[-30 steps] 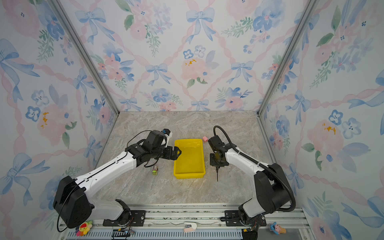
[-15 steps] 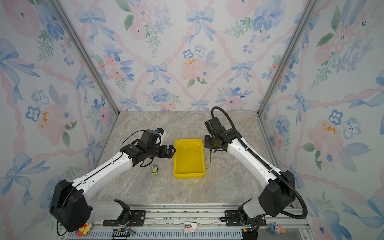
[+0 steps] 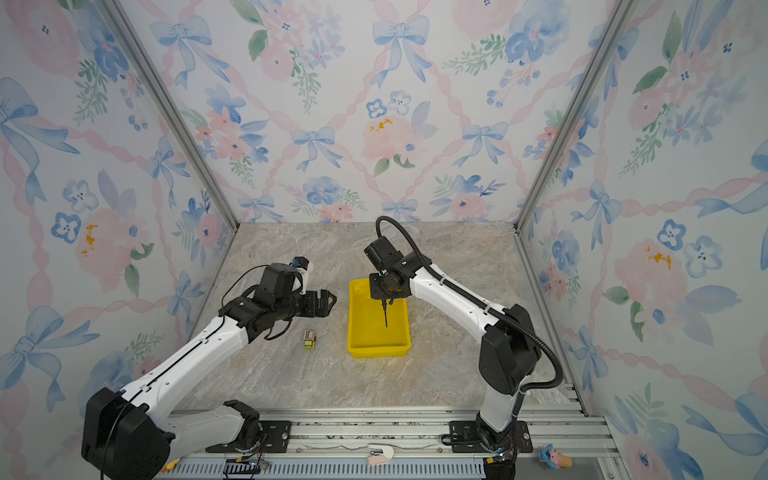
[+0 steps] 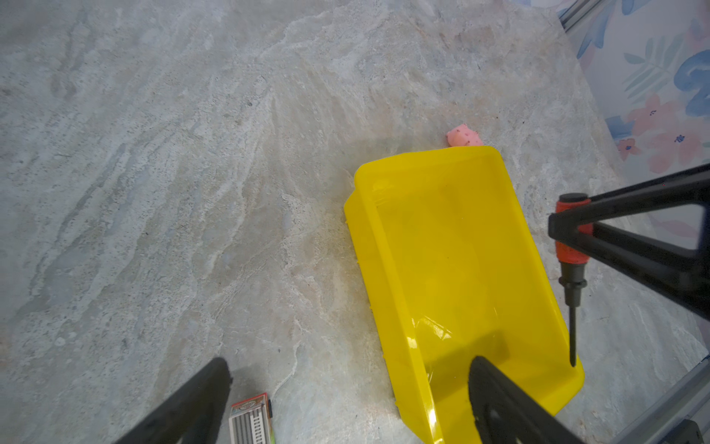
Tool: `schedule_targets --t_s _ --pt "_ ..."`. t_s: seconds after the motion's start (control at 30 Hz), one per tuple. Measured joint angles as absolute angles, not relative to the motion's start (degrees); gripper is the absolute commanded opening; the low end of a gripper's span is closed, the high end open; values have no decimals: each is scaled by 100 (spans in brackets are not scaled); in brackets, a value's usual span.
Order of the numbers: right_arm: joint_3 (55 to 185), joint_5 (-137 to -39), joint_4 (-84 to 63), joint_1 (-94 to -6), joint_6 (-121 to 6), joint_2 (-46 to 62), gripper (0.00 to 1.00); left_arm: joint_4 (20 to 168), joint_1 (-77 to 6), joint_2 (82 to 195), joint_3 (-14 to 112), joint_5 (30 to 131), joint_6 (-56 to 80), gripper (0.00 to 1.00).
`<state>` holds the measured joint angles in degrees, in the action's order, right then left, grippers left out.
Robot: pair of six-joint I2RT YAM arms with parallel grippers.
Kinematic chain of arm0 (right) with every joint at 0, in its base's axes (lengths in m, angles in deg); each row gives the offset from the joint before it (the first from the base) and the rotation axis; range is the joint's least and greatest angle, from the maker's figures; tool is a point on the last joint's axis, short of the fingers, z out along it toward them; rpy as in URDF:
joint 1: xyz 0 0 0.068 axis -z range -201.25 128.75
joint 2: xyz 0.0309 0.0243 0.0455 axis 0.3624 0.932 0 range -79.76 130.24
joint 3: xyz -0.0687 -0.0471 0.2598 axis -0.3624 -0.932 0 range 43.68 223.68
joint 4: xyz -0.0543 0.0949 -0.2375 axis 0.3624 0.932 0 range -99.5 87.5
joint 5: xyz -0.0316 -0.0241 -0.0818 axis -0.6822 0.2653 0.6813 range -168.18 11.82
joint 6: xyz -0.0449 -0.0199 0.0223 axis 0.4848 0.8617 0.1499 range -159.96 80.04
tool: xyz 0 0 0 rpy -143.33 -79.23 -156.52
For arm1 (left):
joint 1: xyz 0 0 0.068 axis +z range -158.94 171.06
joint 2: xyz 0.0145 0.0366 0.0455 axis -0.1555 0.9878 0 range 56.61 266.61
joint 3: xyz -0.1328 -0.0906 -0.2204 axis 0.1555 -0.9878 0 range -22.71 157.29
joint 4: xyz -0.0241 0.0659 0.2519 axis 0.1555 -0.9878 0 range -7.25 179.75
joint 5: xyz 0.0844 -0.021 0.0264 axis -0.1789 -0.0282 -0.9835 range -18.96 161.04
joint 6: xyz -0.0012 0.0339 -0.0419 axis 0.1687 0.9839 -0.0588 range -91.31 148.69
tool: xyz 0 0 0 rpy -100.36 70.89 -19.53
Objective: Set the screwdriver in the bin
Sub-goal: 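Lift the screwdriver with the right gripper and carry it over the yellow bin, then lower the screwdriver into the bin and open the right gripper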
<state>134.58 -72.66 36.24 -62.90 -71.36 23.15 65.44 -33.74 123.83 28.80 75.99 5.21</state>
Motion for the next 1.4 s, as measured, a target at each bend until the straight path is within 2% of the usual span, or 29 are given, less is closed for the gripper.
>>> schedule_targets --t_s 0.7,1.3,1.4 --pt "13562 -7496 3064 -6449 -7477 3624 0 6539 -3245 12108 2635 7542 578 97" --pt "13307 -7869 2428 -6497 -7962 4038 0 6539 -3245 11885 2465 7544 576 98" --pt "13272 -7885 2400 -6497 -7971 4038 3 6539 -3245 11887 2465 7551 576 98"
